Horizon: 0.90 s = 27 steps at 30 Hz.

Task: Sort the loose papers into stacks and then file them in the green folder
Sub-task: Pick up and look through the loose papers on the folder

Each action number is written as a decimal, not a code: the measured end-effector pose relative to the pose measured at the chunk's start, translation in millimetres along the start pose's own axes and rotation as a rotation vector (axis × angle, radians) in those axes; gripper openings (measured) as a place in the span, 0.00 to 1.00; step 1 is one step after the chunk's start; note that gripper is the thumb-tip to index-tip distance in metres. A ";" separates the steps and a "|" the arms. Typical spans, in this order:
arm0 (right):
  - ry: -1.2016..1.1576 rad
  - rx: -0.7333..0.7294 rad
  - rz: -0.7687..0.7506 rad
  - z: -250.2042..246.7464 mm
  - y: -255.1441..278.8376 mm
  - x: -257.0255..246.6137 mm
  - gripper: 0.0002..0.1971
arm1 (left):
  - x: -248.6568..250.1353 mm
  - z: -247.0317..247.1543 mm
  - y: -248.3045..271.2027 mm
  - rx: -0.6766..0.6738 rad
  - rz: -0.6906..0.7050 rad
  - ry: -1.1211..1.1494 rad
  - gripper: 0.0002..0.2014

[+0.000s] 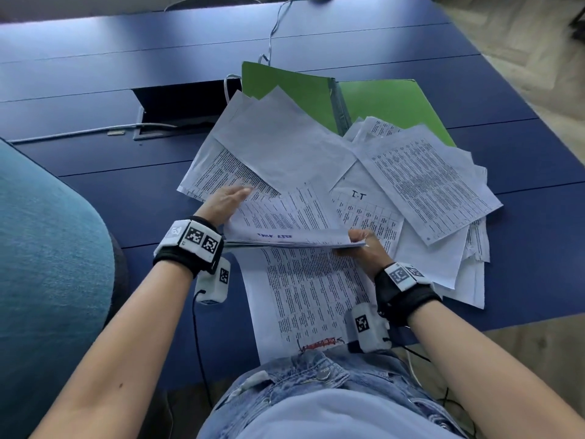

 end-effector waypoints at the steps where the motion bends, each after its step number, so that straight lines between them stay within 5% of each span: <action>1: 0.003 0.011 0.019 0.3 3.4 -3.5 0.16 | -3.0 1.9 0.5 -0.012 -0.010 0.027 0.18; 2: 0.023 0.007 0.016 -0.1 4.9 -6.2 0.03 | -3.0 3.1 1.0 -0.009 0.006 0.050 0.18; 4: 0.062 0.021 0.025 -4.2 3.2 -4.1 0.11 | 0.6 4.9 3.5 0.022 0.072 0.082 0.17; 11: 0.081 0.098 0.059 -6.4 4.4 -4.8 0.14 | -5.6 4.9 6.0 0.174 0.155 0.110 0.12; 15: 0.028 0.235 0.061 -19.8 6.5 -3.2 0.14 | -29.4 -10.3 4.1 0.362 -0.026 0.370 0.18; 18: 0.047 0.389 0.107 -34.7 9.0 -1.0 0.26 | -28.5 12.0 5.1 0.194 -0.157 0.488 0.26; 21: 0.232 0.493 0.181 -47.7 10.7 -0.6 0.22 | -18.8 48.6 6.9 -0.039 -0.197 0.325 0.27; 24: 0.533 0.619 0.369 -60.3 24.3 -1.9 0.23 | -14.5 67.5 3.4 -0.011 -0.206 -0.067 0.15; 27: 0.485 0.670 0.403 -64.1 32.1 -2.8 0.24 | -16.5 85.8 7.5 0.007 -0.345 -0.273 0.39</action>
Point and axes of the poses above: each hand's wrist, its own y-axis away from the middle knuckle, its own z-axis out of the palm, x = y × z, the point moved 7 cm from there along -y, towards the middle knuckle, and after that the axes turned 6 degrees about y, right-handed, at the moved point
